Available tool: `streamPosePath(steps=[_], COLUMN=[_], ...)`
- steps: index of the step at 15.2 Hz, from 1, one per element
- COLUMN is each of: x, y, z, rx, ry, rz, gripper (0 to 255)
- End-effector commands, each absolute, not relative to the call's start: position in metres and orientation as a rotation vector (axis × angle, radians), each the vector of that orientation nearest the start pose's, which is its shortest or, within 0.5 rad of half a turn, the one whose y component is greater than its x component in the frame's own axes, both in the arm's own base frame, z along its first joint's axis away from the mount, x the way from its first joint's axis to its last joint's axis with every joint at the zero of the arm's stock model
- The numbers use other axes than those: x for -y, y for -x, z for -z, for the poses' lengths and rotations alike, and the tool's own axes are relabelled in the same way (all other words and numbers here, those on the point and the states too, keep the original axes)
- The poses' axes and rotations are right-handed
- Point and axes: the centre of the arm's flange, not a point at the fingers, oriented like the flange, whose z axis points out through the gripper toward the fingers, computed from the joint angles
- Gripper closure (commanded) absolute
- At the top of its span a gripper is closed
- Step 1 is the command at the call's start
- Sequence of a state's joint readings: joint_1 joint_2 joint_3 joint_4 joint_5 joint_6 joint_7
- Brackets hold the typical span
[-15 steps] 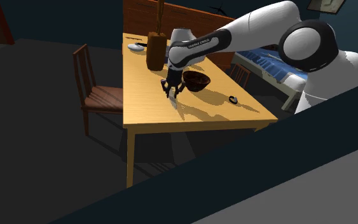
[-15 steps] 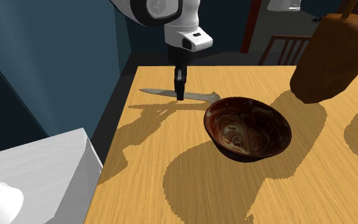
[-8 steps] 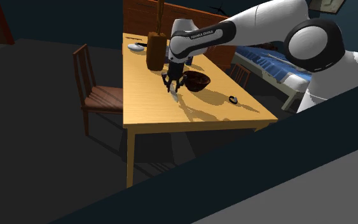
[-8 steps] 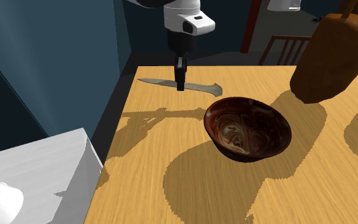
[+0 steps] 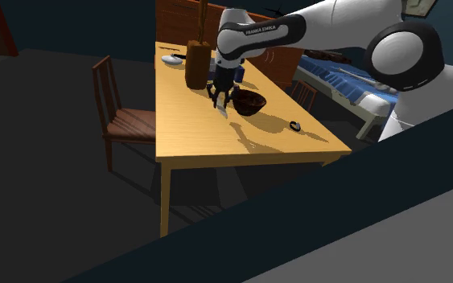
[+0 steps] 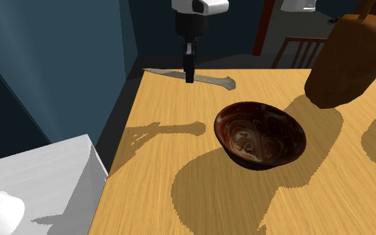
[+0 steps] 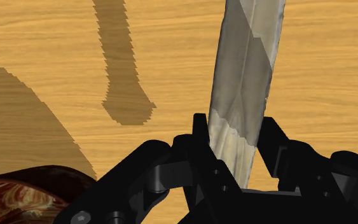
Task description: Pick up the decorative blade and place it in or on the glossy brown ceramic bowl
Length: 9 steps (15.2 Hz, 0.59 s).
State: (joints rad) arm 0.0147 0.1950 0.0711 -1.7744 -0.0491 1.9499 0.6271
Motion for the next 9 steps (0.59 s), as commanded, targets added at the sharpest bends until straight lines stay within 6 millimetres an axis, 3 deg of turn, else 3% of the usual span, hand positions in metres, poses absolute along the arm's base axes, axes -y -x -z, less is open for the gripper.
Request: streamPosePath(steps=[1, 9], x=[-0.046, -0.046], y=[-0.611, -0.611], z=[-0.456, -0.498], rx=[-0.823, -0.823], ry=[3.07, 3.07], rz=[-0.011, -0.011], gripper=[255, 255])
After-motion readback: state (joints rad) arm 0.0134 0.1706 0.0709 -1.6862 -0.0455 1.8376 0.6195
